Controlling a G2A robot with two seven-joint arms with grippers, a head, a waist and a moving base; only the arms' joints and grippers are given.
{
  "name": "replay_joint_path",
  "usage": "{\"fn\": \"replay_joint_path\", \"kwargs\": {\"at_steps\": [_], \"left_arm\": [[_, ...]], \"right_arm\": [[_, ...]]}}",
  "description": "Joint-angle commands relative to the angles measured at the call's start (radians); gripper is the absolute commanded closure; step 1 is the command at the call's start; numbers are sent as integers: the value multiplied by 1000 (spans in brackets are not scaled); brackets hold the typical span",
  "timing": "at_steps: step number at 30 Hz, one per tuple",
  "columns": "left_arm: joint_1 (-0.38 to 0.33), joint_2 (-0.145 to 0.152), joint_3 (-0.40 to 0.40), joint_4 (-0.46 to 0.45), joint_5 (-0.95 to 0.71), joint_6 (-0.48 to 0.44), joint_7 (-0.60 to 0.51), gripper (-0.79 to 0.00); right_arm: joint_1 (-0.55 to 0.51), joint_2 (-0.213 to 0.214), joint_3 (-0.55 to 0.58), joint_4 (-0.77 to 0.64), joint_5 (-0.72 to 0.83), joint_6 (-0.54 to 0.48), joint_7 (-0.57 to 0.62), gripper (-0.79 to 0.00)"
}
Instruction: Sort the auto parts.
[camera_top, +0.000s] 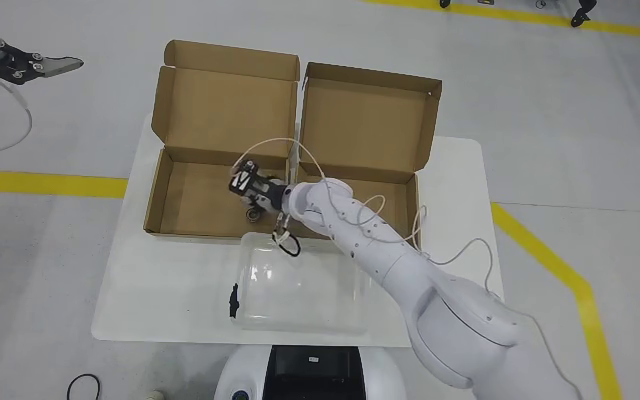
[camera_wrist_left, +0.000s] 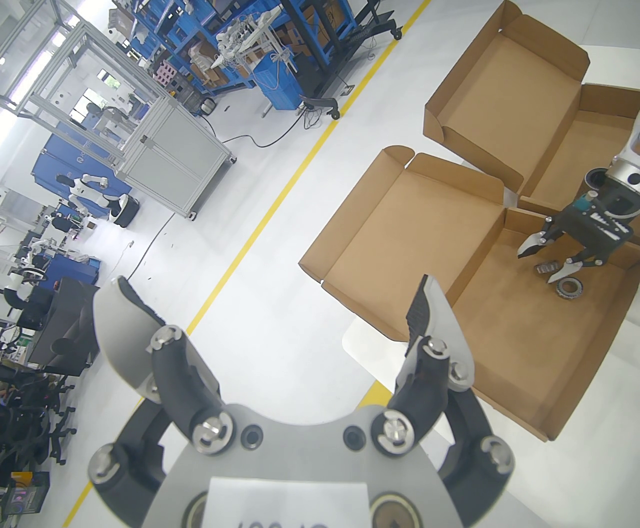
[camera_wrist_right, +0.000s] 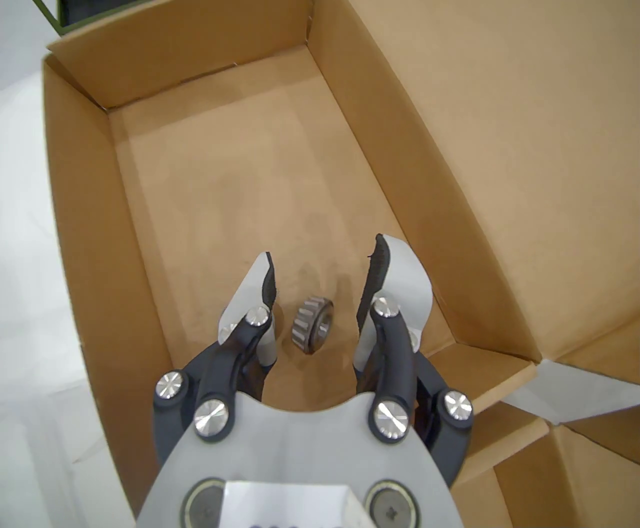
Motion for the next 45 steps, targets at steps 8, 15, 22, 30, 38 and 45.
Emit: {"fn": "replay_joint_path", "kwargs": {"at_steps": [8, 15, 22, 30, 38, 45], "left_arm": [[0, 0, 0, 0, 0, 0, 0, -785], [0, 0, 0, 0, 0, 0, 0, -785], [0, 0, 0, 0, 0, 0, 0, -785], [0, 0, 0, 0, 0, 0, 0, -785], [0, 0, 0, 0, 0, 0, 0, -785], [0, 0, 0, 0, 0, 0, 0, -785]], "right_arm": [[-21, 35, 27, -71, -71, -75, -170, -520], [-93, 106, 76, -231, -163, -89, -262, -785], [-215, 200, 179, -453, -248, -108, -252, -785], [-384, 291, 321, -717, -308, -167, -156, -785], [-538, 354, 458, -884, -325, -212, -123, -785], [-679, 396, 565, -1015, -365, -174, -103, -785]]}}
